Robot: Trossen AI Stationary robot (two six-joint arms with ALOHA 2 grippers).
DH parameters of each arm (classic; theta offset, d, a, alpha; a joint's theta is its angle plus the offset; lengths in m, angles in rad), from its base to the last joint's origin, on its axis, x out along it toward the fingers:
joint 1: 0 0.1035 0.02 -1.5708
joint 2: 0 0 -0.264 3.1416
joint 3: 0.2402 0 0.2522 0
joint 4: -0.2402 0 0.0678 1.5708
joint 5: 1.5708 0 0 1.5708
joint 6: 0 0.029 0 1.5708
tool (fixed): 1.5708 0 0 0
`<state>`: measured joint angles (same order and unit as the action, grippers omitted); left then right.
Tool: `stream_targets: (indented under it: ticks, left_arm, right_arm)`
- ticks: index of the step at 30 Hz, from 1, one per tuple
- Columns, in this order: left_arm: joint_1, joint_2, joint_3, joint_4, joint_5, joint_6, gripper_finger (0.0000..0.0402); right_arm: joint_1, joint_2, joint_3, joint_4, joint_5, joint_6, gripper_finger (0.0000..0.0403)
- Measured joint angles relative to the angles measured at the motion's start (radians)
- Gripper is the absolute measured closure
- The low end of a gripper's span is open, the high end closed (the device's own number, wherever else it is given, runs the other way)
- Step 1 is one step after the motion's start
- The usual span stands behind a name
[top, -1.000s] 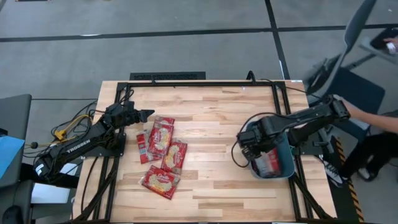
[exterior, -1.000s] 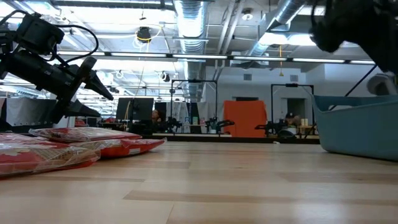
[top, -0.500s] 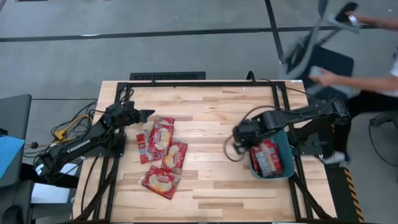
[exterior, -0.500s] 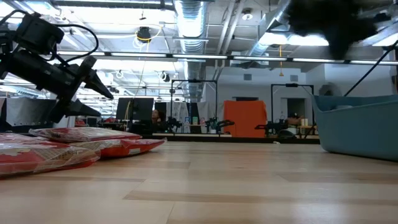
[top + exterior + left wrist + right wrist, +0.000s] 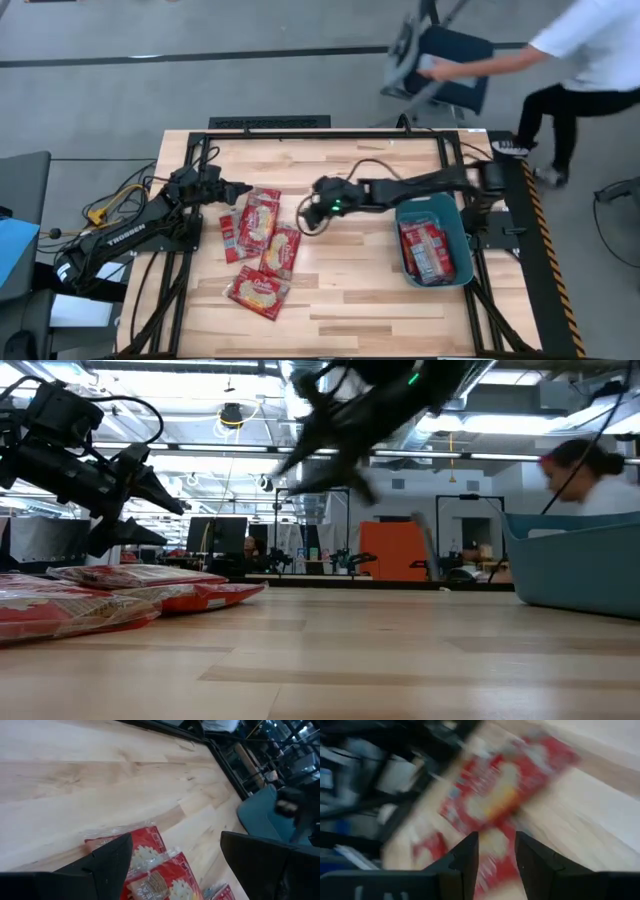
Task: Sort popcorn bags into baskets
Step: Stack the popcorn bag into the blue bin
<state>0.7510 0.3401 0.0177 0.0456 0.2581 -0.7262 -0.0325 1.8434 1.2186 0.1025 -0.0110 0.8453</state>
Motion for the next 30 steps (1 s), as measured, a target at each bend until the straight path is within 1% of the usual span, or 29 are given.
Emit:
stream_targets:
  ticks: [2,3,4,8,10,13,16,18,20,22,24,26,28,30]
  left_arm:
    - [0.000,0.005,0.000,0.000,0.012,0.001,0.0111]
    - [0.000,0.011,0.000,0.000,0.022,0.004,0.0111]
    - [0.000,0.014,0.000,0.000,0.029,0.004,0.0111]
    - [-0.009,0.056,0.001,0.001,0.050,0.015,0.0111]
    - [-0.022,0.091,0.001,0.000,0.049,0.015,0.0111]
    - [-0.046,0.166,0.001,0.000,0.045,0.015,0.0111]
    - [-0.071,0.253,0.001,-0.001,0.041,0.015,0.0111]
    - [-0.087,0.308,0.006,-0.015,0.041,0.007,0.0111]
    - [-0.105,0.361,0.025,-0.050,0.040,0.018,0.0111]
    - [-0.123,0.406,0.053,-0.087,0.016,0.038,0.0111]
    - [-0.145,0.449,0.078,-0.110,-0.016,0.044,0.0111]
    - [-0.172,0.485,0.098,-0.099,-0.038,0.033,0.0111]
    - [-0.206,0.525,0.112,-0.052,-0.057,0.003,0.0111]
    - [-0.251,0.566,0.126,0.006,-0.069,-0.036,0.0111]
  right_arm:
    - [-0.015,0.079,0.008,0.158,-0.050,-0.001,0.0242]
    - [-0.019,0.123,0.025,0.209,-0.071,0.008,0.0237]
    - [-0.025,0.160,0.041,0.224,-0.093,0.017,0.0230]
    - [-0.043,0.293,0.146,0.185,-0.178,0.025,0.0201]
    - [-0.052,0.341,0.199,0.156,-0.236,0.064,0.0190]
    - [-0.058,0.386,0.265,0.116,-0.300,0.096,0.0184]
    - [-0.058,0.390,0.301,0.047,-0.329,0.083,0.0189]
    - [-0.057,0.378,0.320,-0.003,-0.332,0.054,0.0194]
    - [-0.052,0.334,0.321,-0.091,-0.326,0.016,0.0199]
    - [-0.048,0.297,0.332,-0.138,-0.293,-0.025,0.0202]
    - [-0.043,0.251,0.328,-0.242,-0.262,-0.064,0.0204]
    - [-0.039,0.224,0.329,-0.289,-0.209,-0.095,0.0205]
    - [-0.031,0.189,0.327,-0.371,-0.161,-0.117,0.0206]
    - [-0.023,0.165,0.330,-0.409,-0.112,-0.122,0.0207]
